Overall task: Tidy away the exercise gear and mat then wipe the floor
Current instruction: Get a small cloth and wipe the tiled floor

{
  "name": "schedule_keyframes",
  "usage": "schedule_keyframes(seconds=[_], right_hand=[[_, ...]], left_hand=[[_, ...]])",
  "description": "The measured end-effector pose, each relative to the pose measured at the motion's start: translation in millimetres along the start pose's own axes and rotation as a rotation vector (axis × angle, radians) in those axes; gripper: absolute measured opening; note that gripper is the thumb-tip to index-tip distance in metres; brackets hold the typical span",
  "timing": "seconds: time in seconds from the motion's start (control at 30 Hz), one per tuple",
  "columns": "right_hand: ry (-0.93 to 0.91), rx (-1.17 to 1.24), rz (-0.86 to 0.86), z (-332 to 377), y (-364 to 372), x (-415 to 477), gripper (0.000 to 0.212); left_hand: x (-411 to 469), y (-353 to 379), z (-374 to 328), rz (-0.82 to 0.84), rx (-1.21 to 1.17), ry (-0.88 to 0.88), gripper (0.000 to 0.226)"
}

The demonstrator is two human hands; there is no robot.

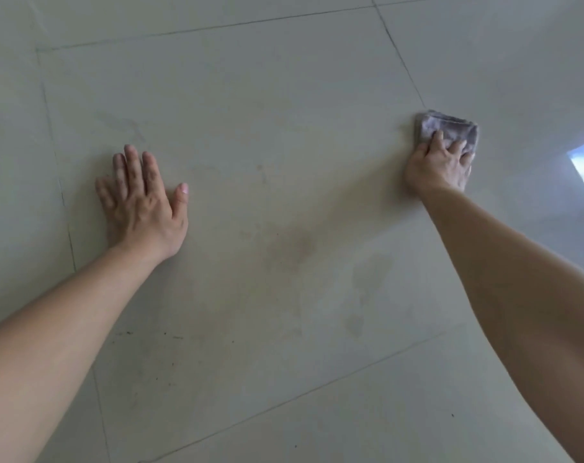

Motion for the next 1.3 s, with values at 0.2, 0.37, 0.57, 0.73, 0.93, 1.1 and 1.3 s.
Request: schedule_keyframes(seconds=[0.2,0.37,0.57,0.73,0.93,1.1,1.3], right_hand=[[-0.667,-0.012,0.046,112,59,-129,0.050],[-1.181,-0.078,0.110,133,71,-151,0.046],[-0.323,0.066,-0.109,97,14,18,0.049],[0.027,0.092,-0.045,129,14,-3,0.055],[-0.867,-0.059,0.133,213,72,-168,0.052],[-1.311,-0.107,0.067,186,65,-117,0.045],[-0.200,0.080,-0.075,140,11,26,0.049]], left_hand=[[1,4,-1,-0.034,0.023,-0.016,0.077],[1,3,-3,-0.030,0.031,-0.018,0.075],[0,3,-2,-0.026,0.053,-0.025,0.074],[1,1,-3,-0.011,0.061,-0.036,0.074],[1,2,-2,-0.012,0.051,-0.049,0.076],[0,2,-2,-0.020,0.047,-0.037,0.076],[1,1,-4,0.015,0.051,-0.045,0.075]])
Point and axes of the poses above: each hand's wrist, its own x-axis towards the middle knuckle, its own y-axis out of the palm, z = x × y, the point moved 2 cm from there along x, towards the middle knuckle, and after that the axes turned 15 degrees about y, right-handed, at the moved point
